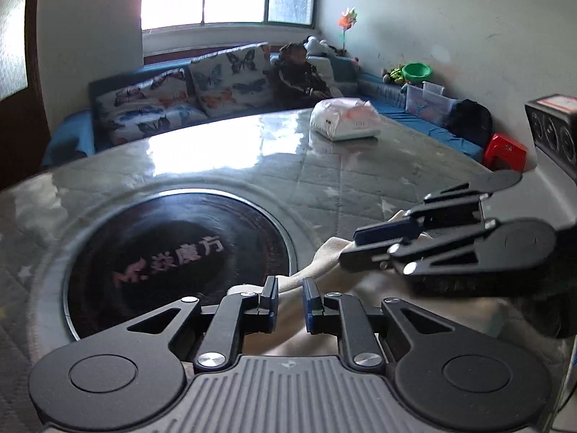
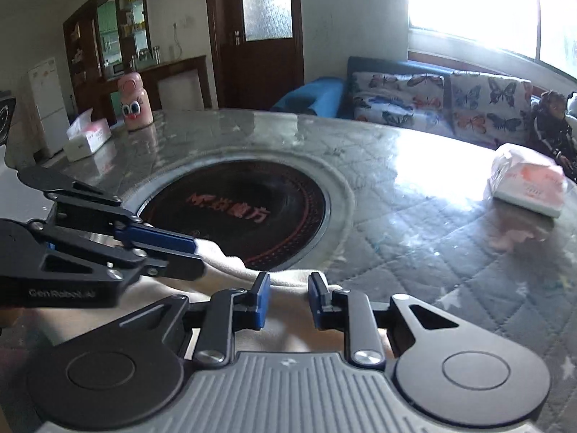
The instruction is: Fold clothes
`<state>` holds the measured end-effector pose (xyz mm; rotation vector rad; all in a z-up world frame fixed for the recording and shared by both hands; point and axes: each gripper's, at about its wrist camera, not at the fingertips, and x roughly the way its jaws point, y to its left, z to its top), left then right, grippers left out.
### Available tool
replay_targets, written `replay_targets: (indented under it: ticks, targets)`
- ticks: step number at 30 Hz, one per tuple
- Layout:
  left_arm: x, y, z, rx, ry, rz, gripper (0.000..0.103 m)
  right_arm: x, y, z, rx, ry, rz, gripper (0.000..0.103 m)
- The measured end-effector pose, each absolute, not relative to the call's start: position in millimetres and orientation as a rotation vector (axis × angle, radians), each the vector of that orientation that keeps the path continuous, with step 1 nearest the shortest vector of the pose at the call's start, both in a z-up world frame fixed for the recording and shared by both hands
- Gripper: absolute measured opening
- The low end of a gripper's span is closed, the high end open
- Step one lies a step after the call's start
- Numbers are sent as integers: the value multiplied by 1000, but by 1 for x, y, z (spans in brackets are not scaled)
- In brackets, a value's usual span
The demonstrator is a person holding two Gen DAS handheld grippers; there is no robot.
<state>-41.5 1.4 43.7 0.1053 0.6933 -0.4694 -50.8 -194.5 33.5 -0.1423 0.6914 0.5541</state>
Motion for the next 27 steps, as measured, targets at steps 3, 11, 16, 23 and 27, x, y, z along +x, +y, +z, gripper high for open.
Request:
replay_targets:
  ticks: [3, 11, 16, 23, 27]
  targets:
    - [-31, 4, 34, 101, 719, -424, 16, -53, -193, 27, -173, 687, 544, 21]
    - [-28, 7, 29, 89, 722, -399, 17, -54, -187, 36, -147, 660, 581, 21]
    - [-32, 15, 38, 63, 691, -362, 28, -32, -196, 36, -86, 723, 543, 22]
    - [-26, 23, 32, 30, 744, -346, 43, -6, -197, 30, -83, 836, 574, 23]
    - [-24, 21, 28, 33, 753, -373, 20, -9, -191, 31, -117, 797, 564, 10]
